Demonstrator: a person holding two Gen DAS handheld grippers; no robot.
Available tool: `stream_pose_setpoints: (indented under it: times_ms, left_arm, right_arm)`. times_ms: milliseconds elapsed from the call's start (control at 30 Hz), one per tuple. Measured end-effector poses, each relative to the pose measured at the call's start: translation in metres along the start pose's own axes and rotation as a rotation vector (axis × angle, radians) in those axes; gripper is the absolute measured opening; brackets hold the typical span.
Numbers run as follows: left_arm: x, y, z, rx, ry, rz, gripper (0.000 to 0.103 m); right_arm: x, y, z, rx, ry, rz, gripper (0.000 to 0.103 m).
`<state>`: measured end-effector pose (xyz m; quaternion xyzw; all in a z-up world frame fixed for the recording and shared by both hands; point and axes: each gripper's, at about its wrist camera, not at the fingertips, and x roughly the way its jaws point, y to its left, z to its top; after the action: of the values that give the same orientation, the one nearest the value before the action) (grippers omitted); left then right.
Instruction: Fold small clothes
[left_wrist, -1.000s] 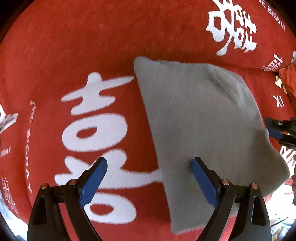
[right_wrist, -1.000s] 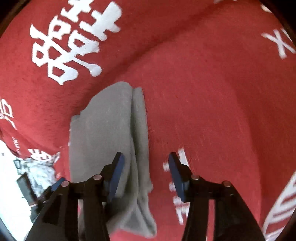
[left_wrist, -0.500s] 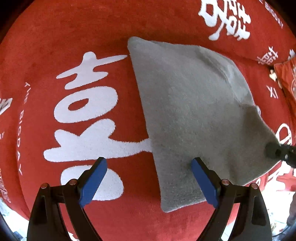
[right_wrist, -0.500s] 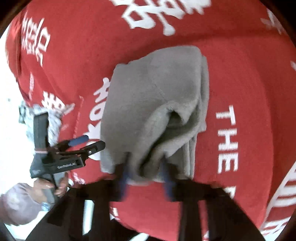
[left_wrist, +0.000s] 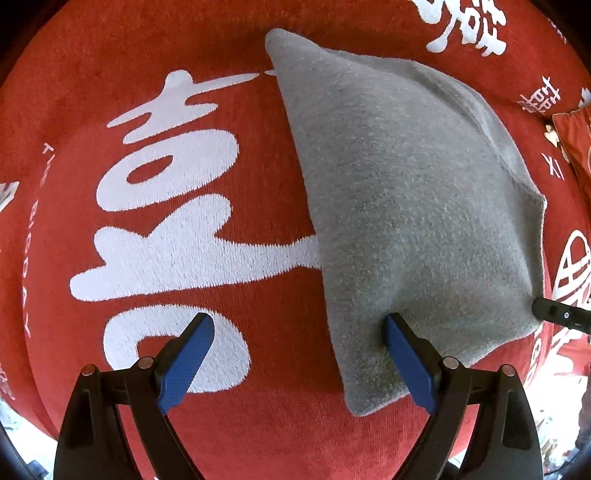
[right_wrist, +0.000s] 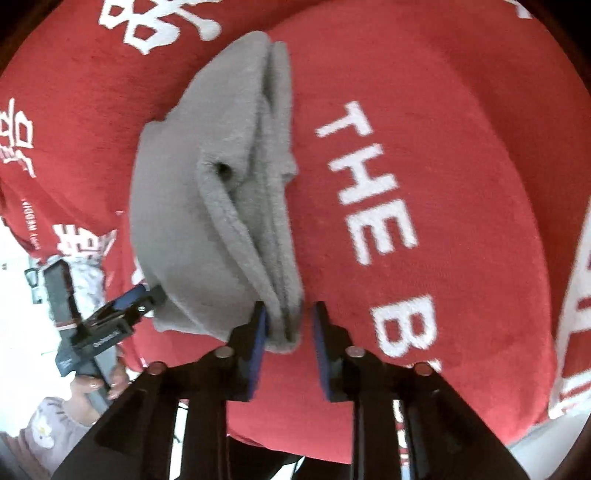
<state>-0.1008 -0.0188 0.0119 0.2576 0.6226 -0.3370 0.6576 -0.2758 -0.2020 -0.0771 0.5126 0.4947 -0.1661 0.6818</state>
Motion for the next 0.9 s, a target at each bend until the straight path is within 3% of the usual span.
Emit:
stream_pose_setpoints:
  times_ms: [200,333,433,567,600,633,700,800,900]
  left_arm:
    - [-0.003,0.001,-0.004,0.017,0.003,-0.006,0.094]
    - [-0.005,0.005,-0.006,0.014,0.011,-0.014,0.094]
    - [-0.004,0.008,-0.005,-0.022,0.035,-0.021,0.094]
    - [-0.005,0.009,-0.004,-0.044,0.044,-0.019,0.094]
    - [-0.005,0.013,-0.005,-0.043,0.044,-0.020,0.094]
    - [-0.005,0.012,-0.005,-0.041,0.046,-0.020,0.094]
    - [-0.010,0.014,-0.009,-0.034,0.045,-0.023,0.094]
    - [-0.014,0.010,-0.012,-0.021,0.044,-0.019,0.094]
    - [-0.021,0.009,-0.014,-0.028,0.048,-0.016,0.094]
  right_arm:
    - [-0.039,0.010,-0.007,0.005,-0.117,-0.115,0.031]
    - [-0.063,0.043,-0.009,-0.106,-0.213,-0.101,0.031]
    - [-0.046,0.067,-0.005,-0.173,-0.159,-0.084,0.031]
    - [-0.006,0.068,0.001,-0.144,-0.076,-0.128,0.031]
    - [0.000,0.060,0.002,-0.112,-0.075,-0.147,0.026]
    - [0.001,0.049,0.002,-0.065,-0.085,-0.133,0.017]
    - [-0.003,0.030,0.001,0.036,-0.108,-0.073,0.008]
    - [-0.013,0.020,-0.002,0.098,-0.128,-0.057,0.007]
    - [-0.015,0.024,-0.005,0.082,-0.127,-0.085,0.010]
